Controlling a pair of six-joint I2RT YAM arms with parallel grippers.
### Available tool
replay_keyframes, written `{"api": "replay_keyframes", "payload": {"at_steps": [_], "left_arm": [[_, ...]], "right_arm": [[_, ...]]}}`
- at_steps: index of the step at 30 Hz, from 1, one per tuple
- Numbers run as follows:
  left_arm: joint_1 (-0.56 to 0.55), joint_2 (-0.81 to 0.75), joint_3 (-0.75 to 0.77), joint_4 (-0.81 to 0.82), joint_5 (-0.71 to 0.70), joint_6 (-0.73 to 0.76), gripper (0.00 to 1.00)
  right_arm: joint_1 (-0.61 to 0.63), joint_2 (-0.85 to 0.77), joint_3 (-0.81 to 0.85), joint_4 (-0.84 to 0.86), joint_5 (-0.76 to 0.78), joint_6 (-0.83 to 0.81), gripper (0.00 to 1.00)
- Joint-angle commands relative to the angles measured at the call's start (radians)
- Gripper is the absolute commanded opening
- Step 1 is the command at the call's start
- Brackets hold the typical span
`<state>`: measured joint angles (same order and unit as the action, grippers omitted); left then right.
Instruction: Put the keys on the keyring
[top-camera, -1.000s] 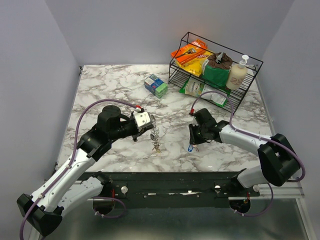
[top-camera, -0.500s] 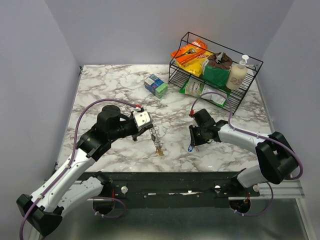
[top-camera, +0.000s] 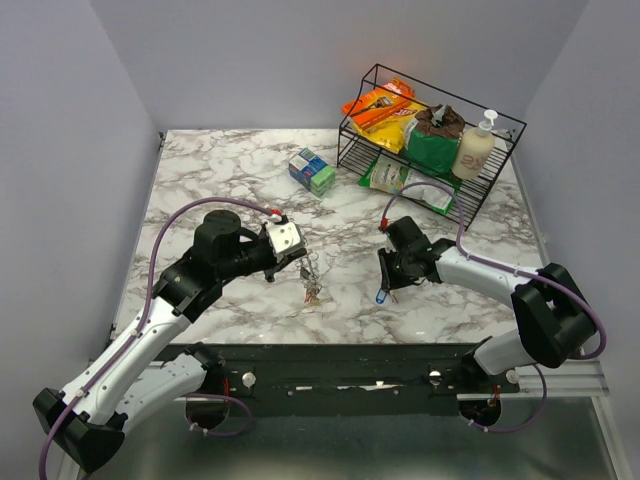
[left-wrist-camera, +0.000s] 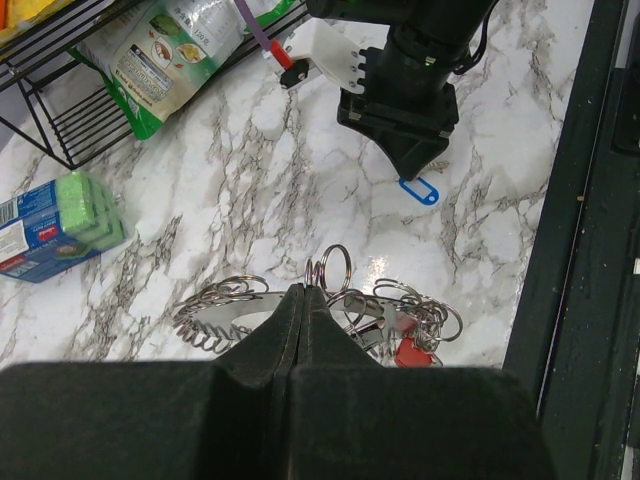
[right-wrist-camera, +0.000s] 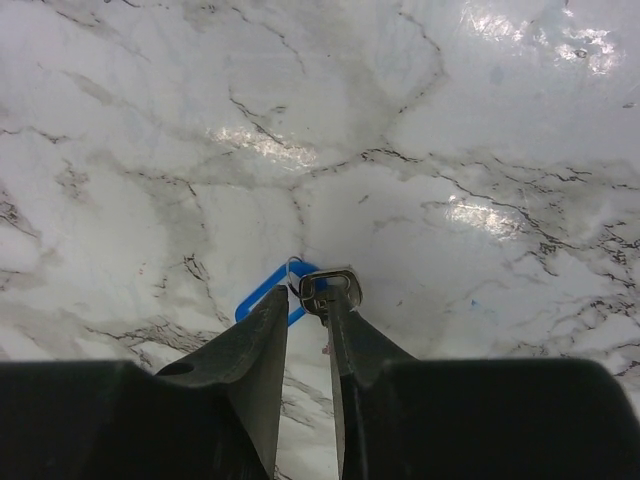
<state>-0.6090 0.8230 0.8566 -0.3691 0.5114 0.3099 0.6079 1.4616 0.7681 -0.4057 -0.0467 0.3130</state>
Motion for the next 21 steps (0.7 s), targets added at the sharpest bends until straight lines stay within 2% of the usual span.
{"api": "replay_keyframes", "payload": {"at_steps": [1,10,13,14,17,21], "left_arm": [[0.002,-0.008,0.036,0.018,0.006,0.006,0.0],[0.003,-0.009,0.036,0.019,0.003,0.006,0.0],[0.003,-0.007,0.036,0.016,0.004,0.006,0.0],[0.002,-0.008,0.038,0.015,0.006,0.006,0.0],[0.002,-0.008,0.038,0.013,0.006,0.006,0.0],[0.002,-0.01,0.038,0.013,0.004,0.005,0.0]], "right_arm": [[0.006,0.023,0.028,0.004,-0.012,-0.008,0.32],[0.006,0.051,0.03,0.027,-0.038,-0.008,0.29],[0.006,0.055,0.031,0.031,-0.039,-0.008,0.2],[0.006,0.057,0.031,0.033,-0.042,-0.006,0.13],[0.006,0.057,0.031,0.033,-0.047,-0.009,0.03],[0.004,0.04,0.03,0.03,-0.048,-0.015,0.01]]}}
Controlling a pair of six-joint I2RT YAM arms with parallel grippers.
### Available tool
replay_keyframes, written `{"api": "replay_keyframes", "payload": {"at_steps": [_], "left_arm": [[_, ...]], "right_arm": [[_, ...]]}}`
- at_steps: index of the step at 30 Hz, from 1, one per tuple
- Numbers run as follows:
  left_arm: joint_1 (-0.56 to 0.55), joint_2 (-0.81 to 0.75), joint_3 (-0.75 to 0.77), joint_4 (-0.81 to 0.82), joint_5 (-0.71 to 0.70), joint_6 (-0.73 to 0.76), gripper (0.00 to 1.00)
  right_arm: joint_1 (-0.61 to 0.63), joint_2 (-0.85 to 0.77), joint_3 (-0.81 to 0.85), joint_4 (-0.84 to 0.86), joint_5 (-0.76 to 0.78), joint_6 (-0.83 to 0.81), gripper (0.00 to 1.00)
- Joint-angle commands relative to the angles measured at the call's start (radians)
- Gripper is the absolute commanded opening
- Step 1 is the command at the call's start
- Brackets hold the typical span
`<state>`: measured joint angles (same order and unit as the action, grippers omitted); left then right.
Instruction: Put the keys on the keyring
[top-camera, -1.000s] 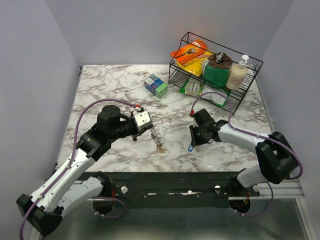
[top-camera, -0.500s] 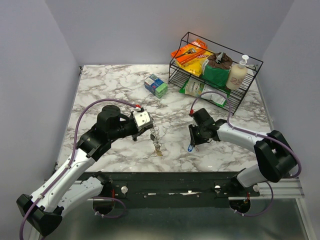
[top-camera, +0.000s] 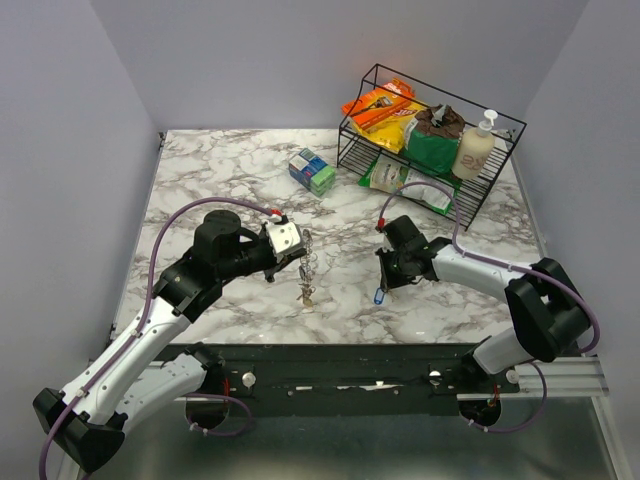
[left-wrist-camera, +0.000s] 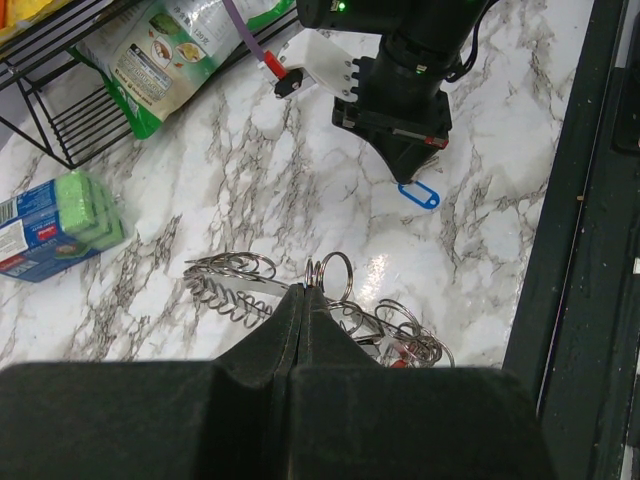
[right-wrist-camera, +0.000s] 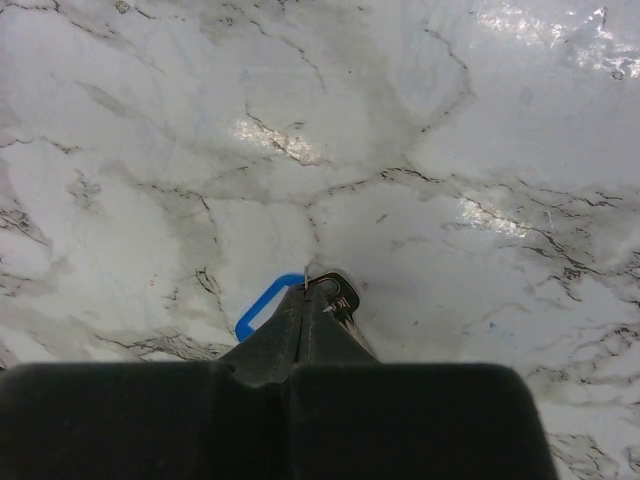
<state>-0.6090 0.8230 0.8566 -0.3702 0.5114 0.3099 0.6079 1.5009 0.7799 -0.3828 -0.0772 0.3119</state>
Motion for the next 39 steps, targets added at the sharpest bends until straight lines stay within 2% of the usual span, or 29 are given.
{"api": "replay_keyframes", "payload": {"at_steps": [1,14,35,39], "left_arm": [[0.002,-0.009,0.039,0.014,0.004,0.005,0.0],[0.002,-0.007,0.036,0.017,0.015,-0.006,0.0],[0.002,-0.001,0.015,0.047,0.065,-0.042,0.0],[0.002,0.002,0.013,0.048,0.071,-0.038,0.0]], "right_arm": [[0.006,-0.01,0.016,0.009,-0.018,-0.017,0.01],[0.004,-0.126,0.012,0.036,-0.093,-0.092,0.01],[0.006,-0.446,-0.122,0.332,-0.579,-0.243,0.01],[0.006,-0.462,-0.142,0.401,-0.754,-0.27,0.01]]}}
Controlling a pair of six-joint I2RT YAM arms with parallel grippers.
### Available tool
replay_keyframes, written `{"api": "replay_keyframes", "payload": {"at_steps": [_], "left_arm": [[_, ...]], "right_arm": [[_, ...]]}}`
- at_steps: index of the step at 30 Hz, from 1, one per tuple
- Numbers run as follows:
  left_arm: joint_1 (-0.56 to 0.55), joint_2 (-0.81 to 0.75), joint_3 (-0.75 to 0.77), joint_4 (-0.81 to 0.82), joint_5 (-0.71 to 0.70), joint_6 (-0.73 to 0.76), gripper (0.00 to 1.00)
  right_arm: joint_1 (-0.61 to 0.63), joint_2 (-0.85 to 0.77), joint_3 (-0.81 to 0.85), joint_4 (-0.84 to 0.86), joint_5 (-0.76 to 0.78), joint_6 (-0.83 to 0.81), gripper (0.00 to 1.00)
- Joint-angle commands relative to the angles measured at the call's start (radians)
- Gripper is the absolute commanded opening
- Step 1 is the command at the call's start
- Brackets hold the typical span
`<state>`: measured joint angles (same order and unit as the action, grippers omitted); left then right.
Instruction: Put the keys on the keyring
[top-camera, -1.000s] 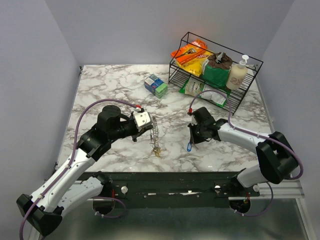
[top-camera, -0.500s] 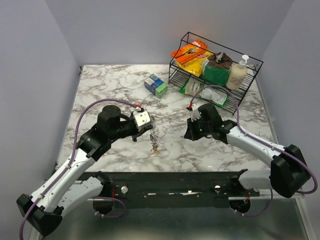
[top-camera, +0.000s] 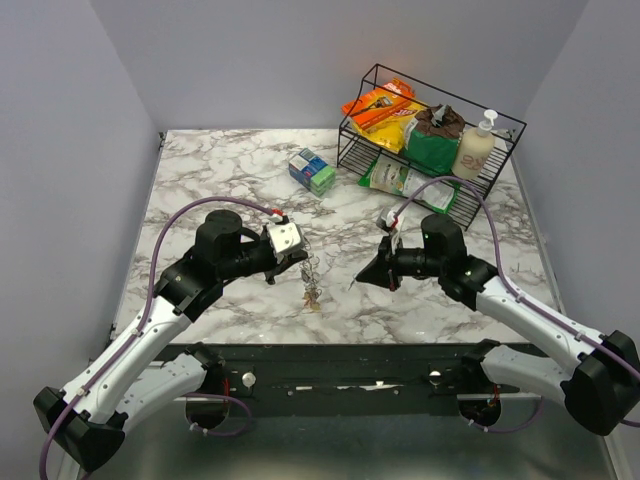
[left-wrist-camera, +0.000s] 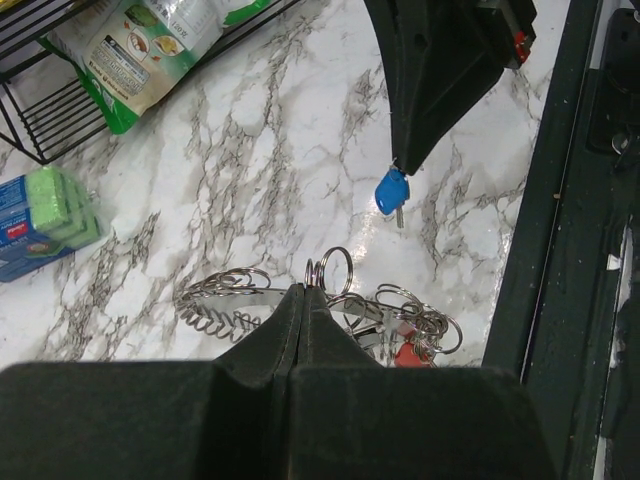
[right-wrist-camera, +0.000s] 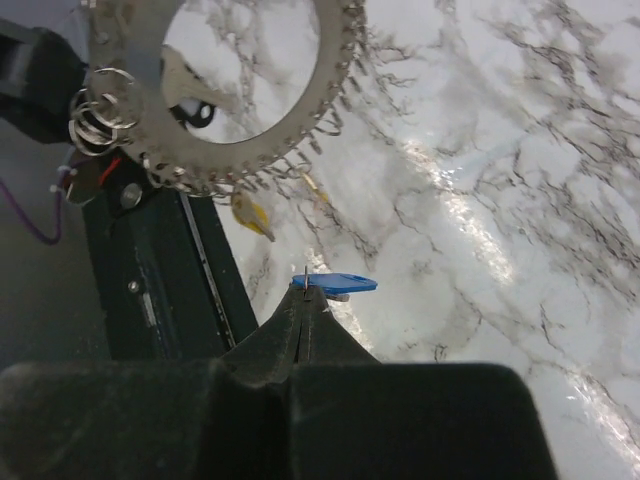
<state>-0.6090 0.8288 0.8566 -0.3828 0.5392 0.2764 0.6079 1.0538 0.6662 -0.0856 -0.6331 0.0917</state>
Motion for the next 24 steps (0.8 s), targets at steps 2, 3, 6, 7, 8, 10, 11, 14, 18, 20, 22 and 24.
{"api": "replay_keyframes", "payload": {"at_steps": [2,3,6,7,8,10,11,14,18,20,22,24], "left_arm": [[0.002,-0.005,0.013,0.059,0.05,-0.006,0.0],[0.002,-0.003,0.015,0.059,0.053,-0.005,0.0],[0.002,-0.005,0.012,0.059,0.056,-0.003,0.0],[0.002,-0.005,0.012,0.064,0.061,-0.002,0.0],[0.002,-0.005,0.01,0.062,0.065,-0.002,0.0],[0.002,-0.003,0.013,0.061,0.07,-0.002,0.0],[0.002,-0.003,0.012,0.062,0.071,0.001,0.0],[0.003,0.0,0.01,0.061,0.073,0.003,0.0],[0.003,0.001,0.01,0.058,0.082,0.007,0.0],[0.002,0.003,0.009,0.061,0.088,0.007,0.0],[0.002,0.004,0.01,0.058,0.097,0.007,0.0],[0.003,0.004,0.012,0.055,0.093,0.012,0.0]], "right_arm": [[0.006,-0.021,-0.031,0.121,-0.227,-0.053,0.01],[0.006,-0.023,-0.033,0.127,-0.249,-0.058,0.01],[0.006,-0.032,-0.033,0.142,-0.272,-0.058,0.01],[0.006,-0.035,-0.028,0.144,-0.272,-0.056,0.01],[0.006,-0.041,-0.027,0.147,-0.27,-0.053,0.01],[0.006,-0.046,-0.022,0.149,-0.27,-0.06,0.01],[0.006,-0.046,-0.017,0.149,-0.269,-0.061,0.01],[0.006,-0.043,-0.002,0.149,-0.27,-0.066,0.01],[0.006,-0.04,0.007,0.147,-0.274,-0.076,0.01],[0.006,-0.04,0.015,0.147,-0.27,-0.079,0.01],[0.006,-0.038,0.024,0.147,-0.269,-0.083,0.01],[0.006,-0.035,0.032,0.149,-0.261,-0.11,0.01]]}}
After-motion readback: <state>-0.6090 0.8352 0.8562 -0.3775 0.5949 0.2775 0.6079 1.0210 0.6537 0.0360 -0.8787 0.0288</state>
